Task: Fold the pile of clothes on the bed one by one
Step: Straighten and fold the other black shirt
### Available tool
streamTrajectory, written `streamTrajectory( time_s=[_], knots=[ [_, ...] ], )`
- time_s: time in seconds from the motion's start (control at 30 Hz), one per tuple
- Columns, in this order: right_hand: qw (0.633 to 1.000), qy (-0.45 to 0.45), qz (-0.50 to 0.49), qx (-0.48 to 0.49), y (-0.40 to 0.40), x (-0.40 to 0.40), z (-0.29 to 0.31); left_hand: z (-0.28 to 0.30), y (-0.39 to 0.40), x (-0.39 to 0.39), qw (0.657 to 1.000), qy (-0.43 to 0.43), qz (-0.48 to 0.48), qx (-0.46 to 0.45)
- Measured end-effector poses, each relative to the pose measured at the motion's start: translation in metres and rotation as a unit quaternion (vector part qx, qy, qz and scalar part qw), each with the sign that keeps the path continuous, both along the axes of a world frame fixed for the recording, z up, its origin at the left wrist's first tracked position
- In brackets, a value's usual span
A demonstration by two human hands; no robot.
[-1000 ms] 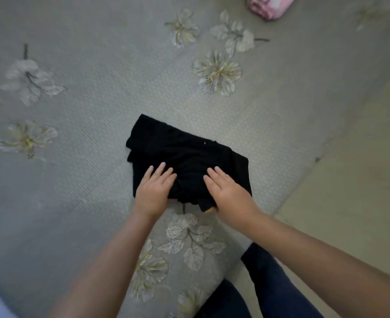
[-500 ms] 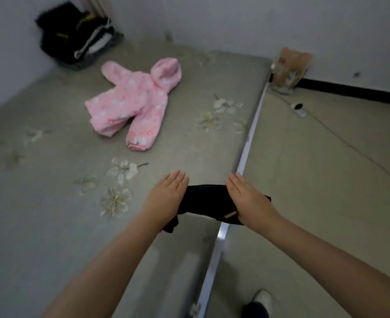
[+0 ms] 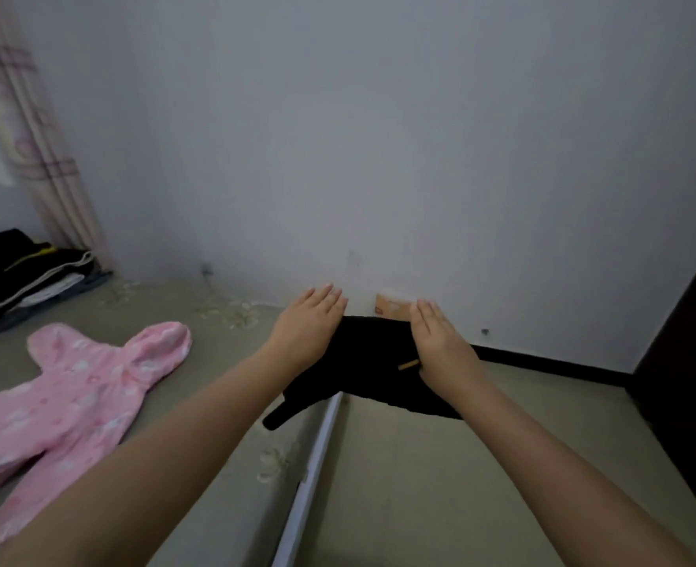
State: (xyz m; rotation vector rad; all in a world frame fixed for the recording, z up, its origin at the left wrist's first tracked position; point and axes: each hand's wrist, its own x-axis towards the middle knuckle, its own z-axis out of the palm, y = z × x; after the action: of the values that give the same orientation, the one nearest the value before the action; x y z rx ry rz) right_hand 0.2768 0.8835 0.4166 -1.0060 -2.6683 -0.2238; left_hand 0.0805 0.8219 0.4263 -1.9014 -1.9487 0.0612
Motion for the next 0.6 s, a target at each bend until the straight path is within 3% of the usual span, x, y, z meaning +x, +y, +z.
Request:
streamTrajectory(
  time_s=[0.37,0.6],
  knots=[
    [0.998,0.037,-0.045,0.038,0.298,-0.052,0.092,0.102,0.315,-0.057,0.997,0.016,-0.033,0.074],
    [0.997,0.026,-0.031,0.065,0.494,-0.074,0.104,0.105,0.505,-0.082,0.997,0.02,-0.011,0.074]
  ],
)
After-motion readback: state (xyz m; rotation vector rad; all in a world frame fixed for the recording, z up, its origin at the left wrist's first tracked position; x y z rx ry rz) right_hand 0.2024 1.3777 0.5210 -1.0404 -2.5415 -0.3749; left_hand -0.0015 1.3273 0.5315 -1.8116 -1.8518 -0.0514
